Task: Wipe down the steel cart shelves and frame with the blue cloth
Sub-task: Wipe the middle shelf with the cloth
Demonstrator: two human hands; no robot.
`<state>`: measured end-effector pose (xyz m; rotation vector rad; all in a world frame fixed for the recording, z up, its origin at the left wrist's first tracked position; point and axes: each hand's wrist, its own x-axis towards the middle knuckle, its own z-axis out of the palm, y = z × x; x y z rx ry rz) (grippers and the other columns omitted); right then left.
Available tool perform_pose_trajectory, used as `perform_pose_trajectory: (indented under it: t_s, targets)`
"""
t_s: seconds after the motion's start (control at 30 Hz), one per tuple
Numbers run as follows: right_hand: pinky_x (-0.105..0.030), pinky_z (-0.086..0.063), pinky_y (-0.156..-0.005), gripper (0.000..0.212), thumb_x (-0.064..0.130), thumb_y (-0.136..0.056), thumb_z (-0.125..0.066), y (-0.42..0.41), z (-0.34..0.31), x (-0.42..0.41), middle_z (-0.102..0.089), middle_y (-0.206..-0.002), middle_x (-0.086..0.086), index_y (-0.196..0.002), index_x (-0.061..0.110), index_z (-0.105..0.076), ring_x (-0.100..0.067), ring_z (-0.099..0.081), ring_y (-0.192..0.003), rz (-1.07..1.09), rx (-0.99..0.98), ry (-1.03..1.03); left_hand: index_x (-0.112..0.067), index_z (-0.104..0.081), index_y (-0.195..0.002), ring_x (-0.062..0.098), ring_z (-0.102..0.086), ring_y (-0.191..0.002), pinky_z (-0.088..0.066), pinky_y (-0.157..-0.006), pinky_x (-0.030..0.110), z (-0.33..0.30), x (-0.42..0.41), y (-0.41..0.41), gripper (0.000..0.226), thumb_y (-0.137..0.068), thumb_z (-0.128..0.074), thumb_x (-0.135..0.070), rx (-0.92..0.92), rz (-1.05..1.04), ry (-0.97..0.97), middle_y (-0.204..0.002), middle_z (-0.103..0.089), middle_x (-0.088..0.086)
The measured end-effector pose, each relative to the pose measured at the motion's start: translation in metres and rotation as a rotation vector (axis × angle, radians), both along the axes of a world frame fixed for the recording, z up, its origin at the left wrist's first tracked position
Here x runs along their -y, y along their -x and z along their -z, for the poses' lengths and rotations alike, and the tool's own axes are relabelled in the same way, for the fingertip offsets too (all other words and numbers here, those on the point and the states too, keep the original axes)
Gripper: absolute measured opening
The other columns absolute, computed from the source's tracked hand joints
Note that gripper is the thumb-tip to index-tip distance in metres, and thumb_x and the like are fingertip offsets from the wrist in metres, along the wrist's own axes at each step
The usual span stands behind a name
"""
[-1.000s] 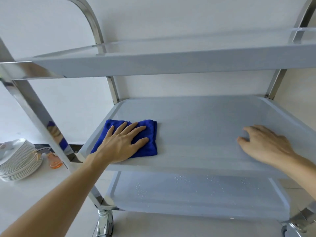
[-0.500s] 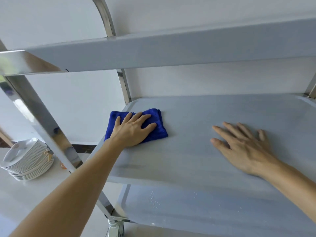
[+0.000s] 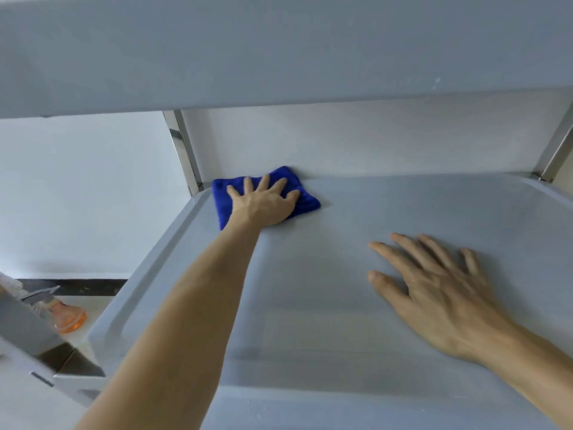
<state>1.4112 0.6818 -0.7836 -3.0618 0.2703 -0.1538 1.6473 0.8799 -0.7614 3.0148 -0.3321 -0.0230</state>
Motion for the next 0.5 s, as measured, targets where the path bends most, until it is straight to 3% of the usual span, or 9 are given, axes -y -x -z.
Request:
perform_pose_trajectory:
  t_s: [0.13,0.3,0.43,0.5]
  targets:
    - [-0.053,-0.008,-0.12,0.075,0.078,-0.078,0.006,0.002,-0.002,0.001,-0.002,-0.163,0.023,-0.149,0.054,-0.001,-0.011,-0.001,-0.152,-0.002,-0.026,-0.019,-0.05,-0.019,-0.15,0.027,-0.001,-0.152,0.004,-0.117,0.062,0.003,0.027,0.047,0.064,-0.091,-0.017,-0.073,0.006,0.254,0.011,-0.165,-0.009,-0.015]
    - [-0.053,-0.008,-0.119,0.072,0.076,-0.079,0.004,0.004,-0.006,0.0,-0.001,-0.163,0.023,-0.147,0.055,-0.001,-0.012,-0.001,-0.152,0.004,-0.037,-0.027,-0.06,-0.01,-0.146,0.015,-0.002,-0.152,0.0,-0.121,0.054,0.007,-0.021,0.103,0.075,-0.075,-0.007,-0.084,0.03,0.488,0.011,-0.162,-0.007,-0.025]
    - [-0.055,-0.009,-0.119,0.074,0.078,-0.078,0.002,0.003,-0.007,-0.001,-0.005,-0.163,0.023,-0.148,0.055,-0.005,-0.014,-0.004,-0.152,-0.002,-0.03,-0.038,-0.054,-0.017,-0.149,0.014,-0.004,-0.152,-0.006,-0.121,0.05,-0.007,-0.088,0.082,0.084,-0.072,0.0,-0.083,-0.006,0.311,-0.096,-0.162,-0.009,-0.024]
    - [-0.056,-0.009,-0.118,0.075,0.078,-0.077,0.002,0.002,-0.006,-0.002,-0.006,-0.163,0.022,-0.148,0.054,-0.005,-0.014,-0.005,-0.152,-0.009,-0.028,-0.035,-0.049,-0.021,-0.15,0.016,-0.009,-0.151,-0.01,-0.119,0.05,-0.01,-0.112,0.066,0.069,-0.087,-0.009,-0.075,-0.004,0.131,-0.127,-0.162,-0.014,-0.021]
